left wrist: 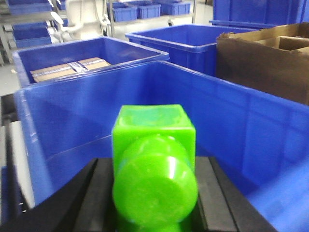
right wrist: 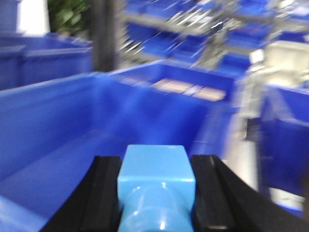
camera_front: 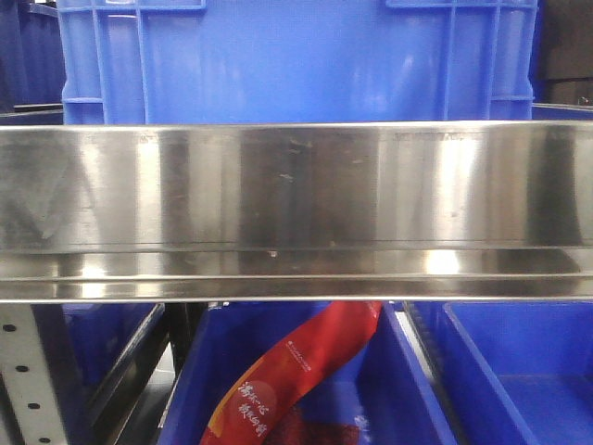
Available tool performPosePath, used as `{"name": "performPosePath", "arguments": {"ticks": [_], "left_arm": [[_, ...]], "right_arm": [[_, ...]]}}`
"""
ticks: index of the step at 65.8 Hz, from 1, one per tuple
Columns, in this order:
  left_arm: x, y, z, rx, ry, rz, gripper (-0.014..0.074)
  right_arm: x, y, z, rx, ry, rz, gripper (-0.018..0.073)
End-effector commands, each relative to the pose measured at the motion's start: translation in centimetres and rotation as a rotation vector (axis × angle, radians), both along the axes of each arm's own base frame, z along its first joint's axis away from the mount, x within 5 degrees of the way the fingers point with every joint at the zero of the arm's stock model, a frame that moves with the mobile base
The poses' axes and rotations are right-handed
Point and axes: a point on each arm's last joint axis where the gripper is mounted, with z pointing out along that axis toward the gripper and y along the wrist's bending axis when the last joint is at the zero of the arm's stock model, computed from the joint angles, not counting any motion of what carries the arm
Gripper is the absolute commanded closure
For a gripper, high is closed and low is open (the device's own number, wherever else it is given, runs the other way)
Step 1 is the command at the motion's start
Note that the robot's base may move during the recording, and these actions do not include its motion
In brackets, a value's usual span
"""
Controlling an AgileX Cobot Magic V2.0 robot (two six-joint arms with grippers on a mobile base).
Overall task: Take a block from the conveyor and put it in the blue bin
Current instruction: 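Open both grippers to drop the blocks into the blue bins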
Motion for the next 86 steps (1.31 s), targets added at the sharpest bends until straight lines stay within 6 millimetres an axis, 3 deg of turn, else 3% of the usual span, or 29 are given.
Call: {"name": "performPosePath", "arguments": {"ticks": [1,17,21,36,42,48,53,63,66,79,86], "left_arm": [[1.6,-1.2,0.7,-0.032,0.0,-0.008,0.0707],[6.3,-3.9,-0.5,-0.004,0.077,-0.01,0.0706],[6.9,-4.3,-1.2,0.003,0.093,-0.01,0.0669],[7.6,-4.7,-2.1,0.014,0.113,-0.009,0.026],[7.6,-4.7,-2.0,-0.001,0.114,-0.009,0.0221],[7.6,-4.7,-2.0,-0.005,0.111,-0.009,0.0268],[7.4,-4.6,-1.7,-0.008,0.105,-0.009,0.0363],[6.4,-4.0,-0.4,-0.026,0.073,-0.011,0.0713],[5.9,-3.7,0.3,-0.037,0.054,-0.009,0.0707],[3.5,-0.4,2.8,-0.092,-0.027,0.046,0.0707],[2.2,1.8,1.9,-0.111,-0.018,0.097,0.0707]], "right_arm": [[2.0,1.6,0.3,-0.001,-0.001,0.023,0.0721],[6.9,4.1,0.0,0.009,0.054,0.024,0.0718],[7.8,4.6,-0.5,0.003,0.073,0.024,0.068],[8.9,5.2,-1.9,0.016,0.124,0.023,0.0217],[8.9,5.2,-2.0,0.013,0.13,0.023,0.0133],[8.9,5.2,-1.9,0.015,0.126,0.023,0.0168],[8.8,5.1,-1.6,0.019,0.118,0.023,0.0265],[8.3,4.7,-0.8,0.032,0.093,0.02,0.0634],[8.2,4.3,-0.4,0.04,0.077,0.011,0.0726],[6.4,1.4,2.0,0.083,0.007,-0.05,0.072],[4.7,-0.8,2.3,0.094,-0.022,-0.098,0.072]]}}
